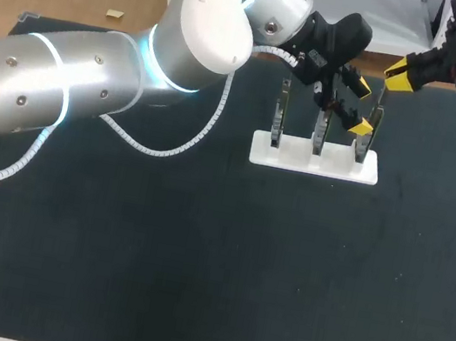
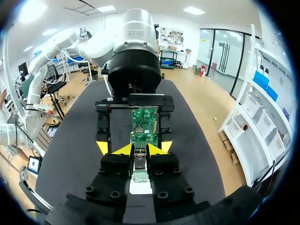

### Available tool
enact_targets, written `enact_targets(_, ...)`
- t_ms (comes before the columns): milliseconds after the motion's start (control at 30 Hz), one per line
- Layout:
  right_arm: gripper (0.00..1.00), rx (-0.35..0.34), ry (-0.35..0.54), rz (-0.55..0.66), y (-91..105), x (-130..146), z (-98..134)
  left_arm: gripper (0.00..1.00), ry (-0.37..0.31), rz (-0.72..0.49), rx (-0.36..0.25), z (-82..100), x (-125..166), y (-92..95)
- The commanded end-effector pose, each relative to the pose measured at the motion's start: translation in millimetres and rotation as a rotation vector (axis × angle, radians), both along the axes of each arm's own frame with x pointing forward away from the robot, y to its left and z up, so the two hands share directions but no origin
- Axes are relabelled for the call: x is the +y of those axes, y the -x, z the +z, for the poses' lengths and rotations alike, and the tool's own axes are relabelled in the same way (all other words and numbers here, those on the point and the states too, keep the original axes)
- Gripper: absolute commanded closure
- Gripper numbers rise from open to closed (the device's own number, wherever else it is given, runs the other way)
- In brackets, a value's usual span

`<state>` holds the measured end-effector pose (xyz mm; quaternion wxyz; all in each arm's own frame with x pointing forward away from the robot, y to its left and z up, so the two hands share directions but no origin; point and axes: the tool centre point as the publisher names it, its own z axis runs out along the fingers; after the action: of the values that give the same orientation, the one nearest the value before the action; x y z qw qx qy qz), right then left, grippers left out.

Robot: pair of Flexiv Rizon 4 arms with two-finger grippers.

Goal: Pick up the optical module with the left hand, and insert it into the network port with the right hand.

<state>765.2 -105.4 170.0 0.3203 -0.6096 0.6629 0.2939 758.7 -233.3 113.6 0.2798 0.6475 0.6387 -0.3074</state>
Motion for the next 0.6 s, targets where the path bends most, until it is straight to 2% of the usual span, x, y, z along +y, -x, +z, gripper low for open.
enact_targets(33,1.0,-0.006,-0.002,-0.003,-0.8,-0.2,-6.2,0.0,-0.006,-0.002,0.004,0.6,-1.3,-2.1)
enact_targets(267,1.0,-0.036,-0.018,-0.011,-2.8,-0.8,1.2,0.0,-0.006,-0.002,0.004,0.6,-1.3,-2.1)
enact_targets(600,1.0,-0.023,-0.009,-0.012,-2.1,-1.0,-2.6,0.0,-0.006,-0.002,0.004,0.6,-1.3,-2.1)
